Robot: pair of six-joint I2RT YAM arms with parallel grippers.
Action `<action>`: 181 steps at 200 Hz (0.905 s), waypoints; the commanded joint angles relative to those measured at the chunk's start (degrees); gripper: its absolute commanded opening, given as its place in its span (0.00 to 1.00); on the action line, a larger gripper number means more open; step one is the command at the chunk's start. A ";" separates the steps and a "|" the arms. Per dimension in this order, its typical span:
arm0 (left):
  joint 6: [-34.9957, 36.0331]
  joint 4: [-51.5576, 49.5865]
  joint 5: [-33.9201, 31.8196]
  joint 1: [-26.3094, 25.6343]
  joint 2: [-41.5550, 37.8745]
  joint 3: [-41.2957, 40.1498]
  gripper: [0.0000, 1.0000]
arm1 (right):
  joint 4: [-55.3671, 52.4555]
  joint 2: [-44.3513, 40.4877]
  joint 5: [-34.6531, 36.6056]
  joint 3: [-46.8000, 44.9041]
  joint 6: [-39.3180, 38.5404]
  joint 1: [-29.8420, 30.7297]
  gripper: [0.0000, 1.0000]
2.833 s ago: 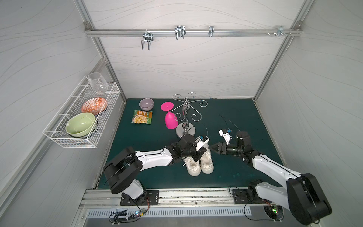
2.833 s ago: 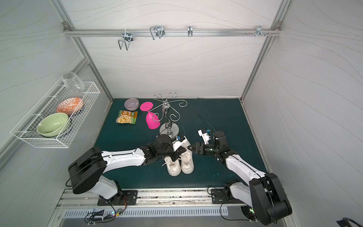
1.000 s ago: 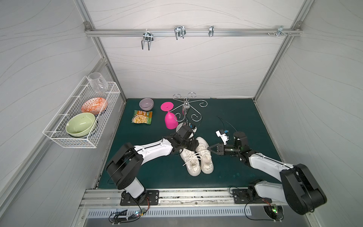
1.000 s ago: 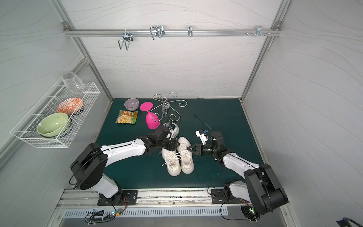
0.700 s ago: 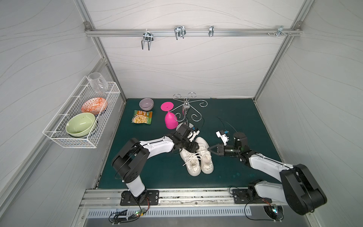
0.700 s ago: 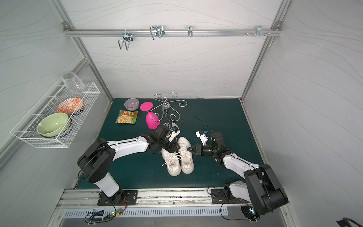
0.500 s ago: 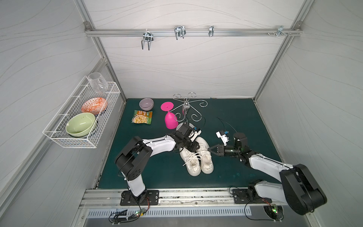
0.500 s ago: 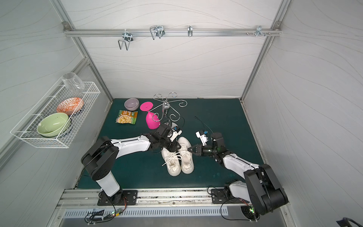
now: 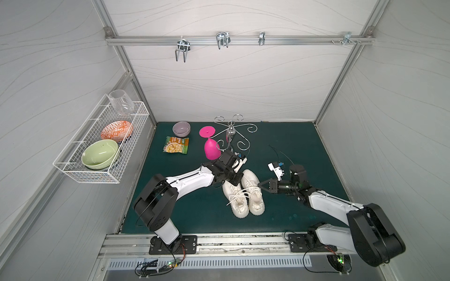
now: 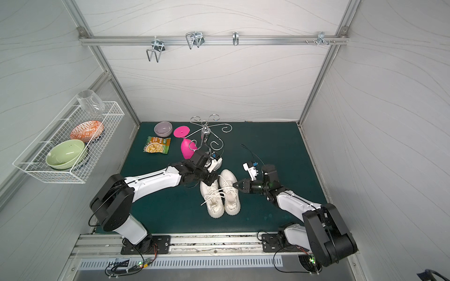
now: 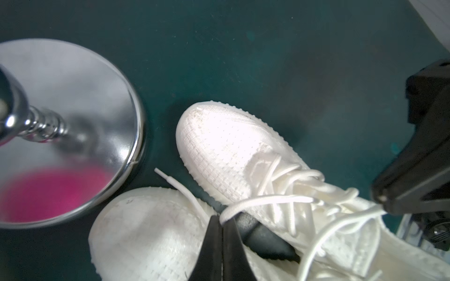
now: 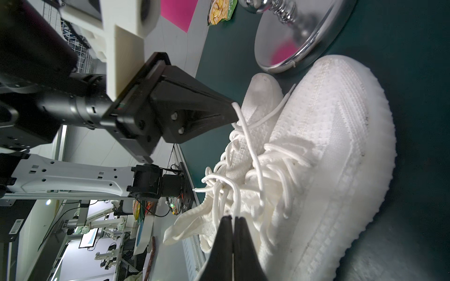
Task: Tie the shoes
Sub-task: Wrap the shoelace around the shoelace.
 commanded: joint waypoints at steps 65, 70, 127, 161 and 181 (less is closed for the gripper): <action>-47.83 4.24 24.47 -0.46 -7.12 -1.81 0.00 | -5.36 -1.80 4.63 2.70 -4.31 0.40 0.00; -51.64 7.15 25.55 -0.83 -7.21 -2.83 0.00 | -5.20 -1.61 4.61 2.84 -4.31 0.45 0.00; -80.99 35.13 31.07 -5.58 -4.10 -6.03 0.00 | -4.91 0.67 5.12 4.46 -4.93 0.92 0.00; -82.14 33.22 30.34 -6.52 -3.58 -5.89 0.00 | -4.61 1.97 5.56 5.13 -5.26 1.45 0.00; -79.05 28.83 28.55 -6.51 -4.84 -8.10 0.00 | -4.69 2.35 6.29 5.26 -5.21 1.50 0.00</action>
